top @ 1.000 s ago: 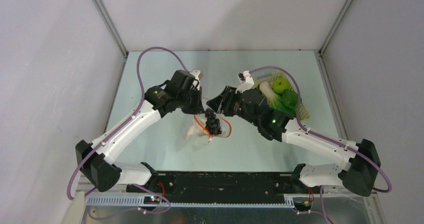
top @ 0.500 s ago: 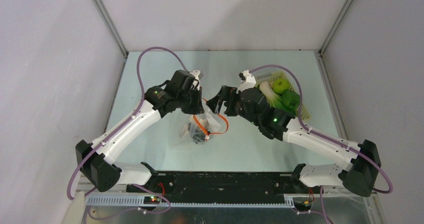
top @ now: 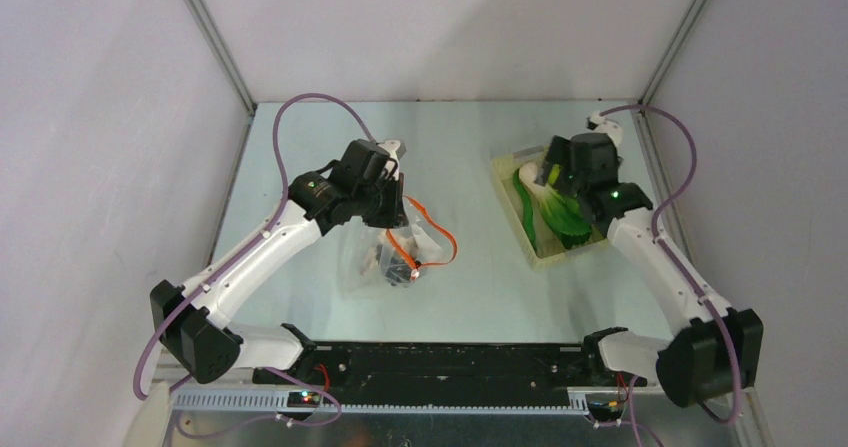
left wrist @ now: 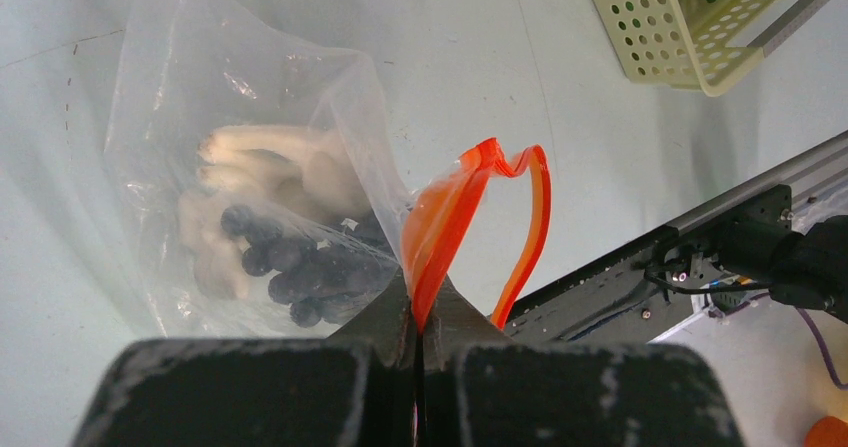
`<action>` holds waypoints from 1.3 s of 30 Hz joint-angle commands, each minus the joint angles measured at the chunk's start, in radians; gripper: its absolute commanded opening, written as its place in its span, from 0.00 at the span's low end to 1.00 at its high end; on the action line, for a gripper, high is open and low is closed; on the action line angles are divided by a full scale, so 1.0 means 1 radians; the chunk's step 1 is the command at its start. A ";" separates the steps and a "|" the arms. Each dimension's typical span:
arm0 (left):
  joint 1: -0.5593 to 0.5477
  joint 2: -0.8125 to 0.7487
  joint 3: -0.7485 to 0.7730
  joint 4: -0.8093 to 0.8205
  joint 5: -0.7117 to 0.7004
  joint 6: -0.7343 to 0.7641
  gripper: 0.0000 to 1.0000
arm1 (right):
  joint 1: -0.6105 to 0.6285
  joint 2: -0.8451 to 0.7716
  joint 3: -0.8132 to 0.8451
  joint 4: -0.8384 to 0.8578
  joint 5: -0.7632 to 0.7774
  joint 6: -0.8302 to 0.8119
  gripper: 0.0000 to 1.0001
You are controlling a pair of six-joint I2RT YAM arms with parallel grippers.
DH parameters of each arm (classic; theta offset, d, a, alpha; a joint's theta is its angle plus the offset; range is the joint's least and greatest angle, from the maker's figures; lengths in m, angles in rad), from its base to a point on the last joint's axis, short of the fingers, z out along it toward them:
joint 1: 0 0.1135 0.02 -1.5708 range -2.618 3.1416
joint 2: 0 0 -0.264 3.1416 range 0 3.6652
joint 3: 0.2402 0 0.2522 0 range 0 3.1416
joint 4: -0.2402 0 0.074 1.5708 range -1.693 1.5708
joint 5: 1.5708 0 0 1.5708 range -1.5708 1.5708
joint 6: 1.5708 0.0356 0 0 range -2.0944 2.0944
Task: Place the food in the zip-top bag and seal the zipper
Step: Pick up the fake vegetable from the bin.
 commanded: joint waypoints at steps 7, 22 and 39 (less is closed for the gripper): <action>0.002 0.046 0.043 -0.053 -0.010 0.062 0.00 | -0.283 0.171 0.046 -0.060 -0.025 -0.080 0.99; 0.002 0.048 0.040 -0.046 -0.032 0.070 0.00 | -0.330 0.325 0.046 0.098 -0.134 -0.148 0.99; 0.002 0.049 0.039 -0.038 -0.021 0.069 0.00 | -0.330 0.434 0.046 0.119 -0.160 -0.157 0.91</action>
